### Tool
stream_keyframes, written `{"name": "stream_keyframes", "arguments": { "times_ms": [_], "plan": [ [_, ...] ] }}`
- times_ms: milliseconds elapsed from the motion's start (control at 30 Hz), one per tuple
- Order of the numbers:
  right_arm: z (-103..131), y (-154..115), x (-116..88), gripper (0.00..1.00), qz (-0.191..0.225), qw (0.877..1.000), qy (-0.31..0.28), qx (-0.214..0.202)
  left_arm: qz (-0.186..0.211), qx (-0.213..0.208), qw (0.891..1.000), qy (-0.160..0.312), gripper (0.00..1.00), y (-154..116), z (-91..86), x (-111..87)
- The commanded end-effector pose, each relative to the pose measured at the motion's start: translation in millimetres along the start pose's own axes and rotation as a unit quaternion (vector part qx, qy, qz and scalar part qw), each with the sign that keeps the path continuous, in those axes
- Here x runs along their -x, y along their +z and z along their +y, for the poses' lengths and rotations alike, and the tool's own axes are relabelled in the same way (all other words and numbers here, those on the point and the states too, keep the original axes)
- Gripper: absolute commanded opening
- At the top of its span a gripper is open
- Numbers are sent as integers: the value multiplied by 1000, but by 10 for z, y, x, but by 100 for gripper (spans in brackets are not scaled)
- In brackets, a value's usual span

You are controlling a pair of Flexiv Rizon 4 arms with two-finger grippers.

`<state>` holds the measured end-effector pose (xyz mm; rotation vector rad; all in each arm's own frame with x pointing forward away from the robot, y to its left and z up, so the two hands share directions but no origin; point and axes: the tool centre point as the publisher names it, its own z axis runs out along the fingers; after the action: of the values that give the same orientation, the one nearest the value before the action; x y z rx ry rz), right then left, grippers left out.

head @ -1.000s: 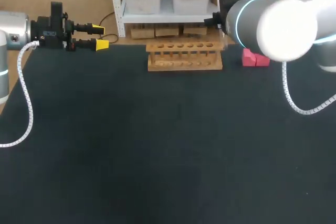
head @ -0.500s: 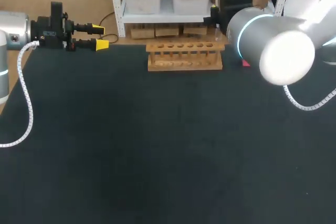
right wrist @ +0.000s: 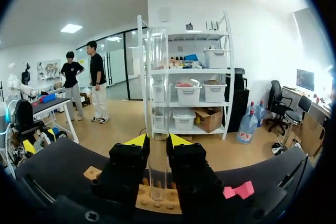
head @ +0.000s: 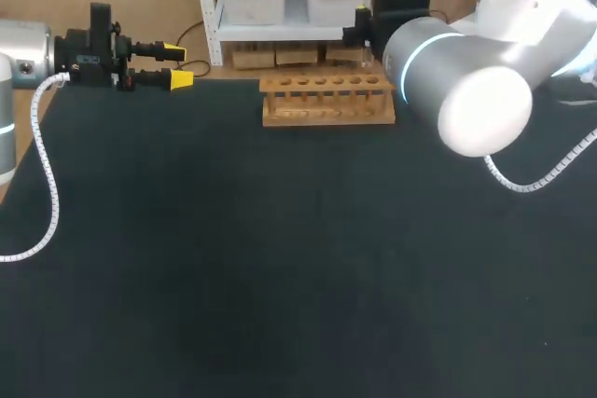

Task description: Grasp the test tube, adjust it, and insert it.

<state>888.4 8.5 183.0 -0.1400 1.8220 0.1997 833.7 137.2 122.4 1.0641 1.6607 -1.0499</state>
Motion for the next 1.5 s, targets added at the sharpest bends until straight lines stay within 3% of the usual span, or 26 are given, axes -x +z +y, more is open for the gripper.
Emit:
{"name": "stream_keyframes", "arguments": {
  "times_ms": [33,1500],
  "plan": [
    [5,69,-61,0,-227,972,2,55,-1,0,1000,1,100,0,3,-10],
    [-45,298,-368,0,-266,957,13,112,-1,0,1000,1,100,0,3,-10]
  ]
}}
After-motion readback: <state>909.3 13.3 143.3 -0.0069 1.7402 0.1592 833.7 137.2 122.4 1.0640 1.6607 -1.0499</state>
